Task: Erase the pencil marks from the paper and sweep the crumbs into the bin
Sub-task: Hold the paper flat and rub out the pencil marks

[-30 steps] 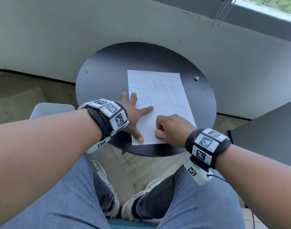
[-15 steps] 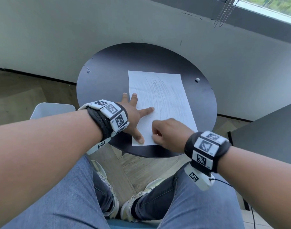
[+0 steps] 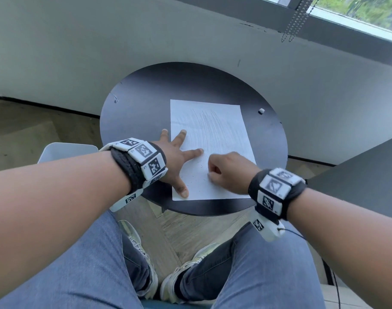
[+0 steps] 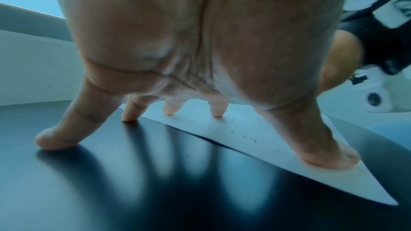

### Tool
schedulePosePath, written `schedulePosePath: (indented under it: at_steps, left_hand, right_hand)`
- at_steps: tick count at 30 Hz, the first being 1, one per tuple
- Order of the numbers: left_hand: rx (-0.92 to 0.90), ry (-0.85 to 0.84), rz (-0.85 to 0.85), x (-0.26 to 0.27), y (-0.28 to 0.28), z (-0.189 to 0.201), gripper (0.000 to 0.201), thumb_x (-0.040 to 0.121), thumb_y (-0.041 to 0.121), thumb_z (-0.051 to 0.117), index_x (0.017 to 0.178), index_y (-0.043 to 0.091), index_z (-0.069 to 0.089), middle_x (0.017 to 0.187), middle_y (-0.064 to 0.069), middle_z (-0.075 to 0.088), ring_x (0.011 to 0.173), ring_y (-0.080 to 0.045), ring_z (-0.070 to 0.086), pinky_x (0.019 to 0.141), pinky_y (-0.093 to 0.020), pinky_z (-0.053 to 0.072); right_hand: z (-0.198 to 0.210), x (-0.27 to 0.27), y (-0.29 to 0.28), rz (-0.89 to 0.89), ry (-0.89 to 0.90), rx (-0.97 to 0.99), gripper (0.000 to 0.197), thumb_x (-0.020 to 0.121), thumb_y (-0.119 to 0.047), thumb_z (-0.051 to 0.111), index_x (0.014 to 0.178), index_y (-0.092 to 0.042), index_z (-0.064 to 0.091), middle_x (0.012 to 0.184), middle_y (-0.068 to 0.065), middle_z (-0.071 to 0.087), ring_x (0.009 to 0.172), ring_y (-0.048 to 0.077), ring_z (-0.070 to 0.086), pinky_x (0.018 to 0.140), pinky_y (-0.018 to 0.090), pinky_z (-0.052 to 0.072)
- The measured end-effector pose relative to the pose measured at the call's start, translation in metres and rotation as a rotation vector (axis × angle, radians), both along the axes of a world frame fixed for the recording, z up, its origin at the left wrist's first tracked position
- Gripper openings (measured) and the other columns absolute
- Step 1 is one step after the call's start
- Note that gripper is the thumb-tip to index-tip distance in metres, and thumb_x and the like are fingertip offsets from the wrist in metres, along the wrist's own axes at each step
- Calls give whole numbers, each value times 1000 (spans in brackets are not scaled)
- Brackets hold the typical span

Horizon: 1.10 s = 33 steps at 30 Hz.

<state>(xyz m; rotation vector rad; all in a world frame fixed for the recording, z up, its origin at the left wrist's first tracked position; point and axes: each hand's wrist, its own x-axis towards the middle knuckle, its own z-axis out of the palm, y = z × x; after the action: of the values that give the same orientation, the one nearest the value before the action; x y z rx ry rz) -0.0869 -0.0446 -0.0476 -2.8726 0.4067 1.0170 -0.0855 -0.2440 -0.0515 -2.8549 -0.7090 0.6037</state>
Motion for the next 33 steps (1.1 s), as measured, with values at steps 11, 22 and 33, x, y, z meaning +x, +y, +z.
schedulePosePath:
  at_steps: [11,22,33]
  left_hand:
    - [-13,-8,-6,0,4,-6,130,58,82,77,150,64,-14,166,-2,-32,152,-46,-21,106,-83,21]
    - [0,4,-6,1,1,-5,131,61,81,77,151,62,-17,165,-4,-35,151,-47,-24,108,-83,18]
    - [41,22,-16,4,-3,-2,128,63,81,77,148,66,-18,164,-6,-35,149,-52,-24,115,-73,25]
  right_hand:
    - [3,48,10,-124,-42,-1,11,93,-26,51,90,-18,60,89,-1,63,85,22,59,73,38,54]
    - [-1,-19,0,105,-10,-8,11,94,-29,52,87,-21,53,78,-4,59,74,20,56,64,36,48]
    - [4,32,1,-27,-51,-47,12,96,-29,49,88,-22,53,85,-3,58,78,21,58,64,33,48]
